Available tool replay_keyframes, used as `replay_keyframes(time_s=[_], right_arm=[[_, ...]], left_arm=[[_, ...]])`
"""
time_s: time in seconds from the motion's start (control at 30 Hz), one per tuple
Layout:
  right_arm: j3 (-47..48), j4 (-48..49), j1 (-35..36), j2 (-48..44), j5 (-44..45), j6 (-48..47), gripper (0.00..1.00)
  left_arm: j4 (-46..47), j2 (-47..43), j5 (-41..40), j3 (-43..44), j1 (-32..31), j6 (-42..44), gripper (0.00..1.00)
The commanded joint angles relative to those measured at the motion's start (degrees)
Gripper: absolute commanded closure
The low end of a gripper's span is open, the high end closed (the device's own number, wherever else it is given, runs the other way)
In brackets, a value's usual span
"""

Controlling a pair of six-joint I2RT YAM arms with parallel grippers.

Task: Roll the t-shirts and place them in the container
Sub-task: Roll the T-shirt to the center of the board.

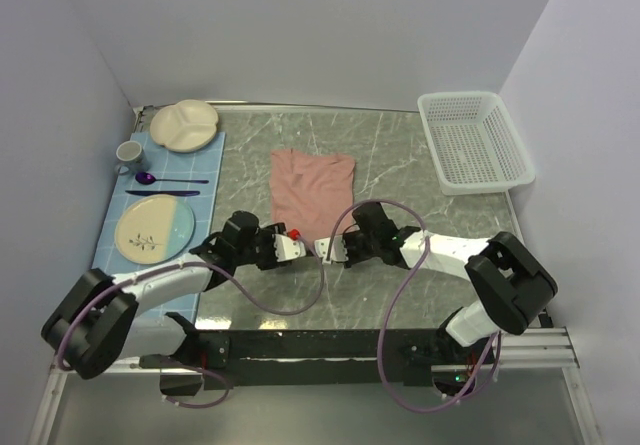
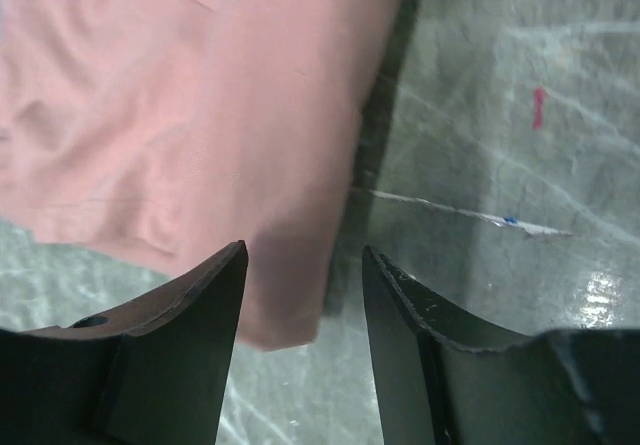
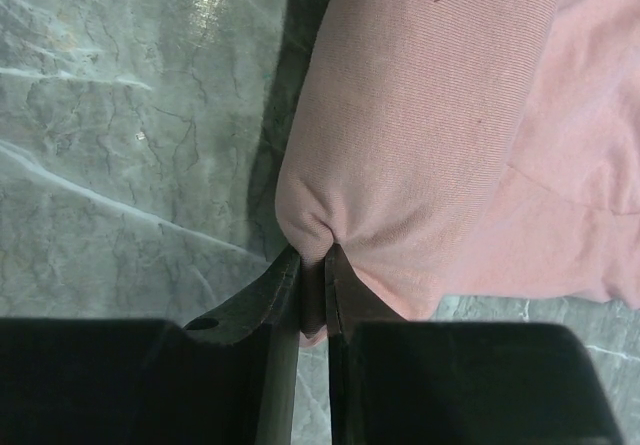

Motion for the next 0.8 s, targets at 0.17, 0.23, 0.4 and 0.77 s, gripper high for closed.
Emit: replay_keyframes(time_s=[0.17,0.23,0.4,0.77], right_arm=[[3.48,-3.29,-0.57,2.59,-0.44,2.62,0.85],[3.66,-3.47,-0.57,2.59,-0.44,2.54,0.85],[4.36,-4.34,-0.75,3.03,-0.53,2.89,0.85],[13.49,-21.12,-3.82,1.71,-11.68,7.89,0.88]], left_arm=[[7.09,4.51,-2.24,-2.6,-1.37,4.12,0.45],[6.66,6.53,-3.3,-2.34,-1.55,4.56,0.46],[7.88,10.57,-5.14,-1.28,-1.55,3.51,0.55],[-19.42,9.26,16.61,13.47,4.59,2.28,0.87]])
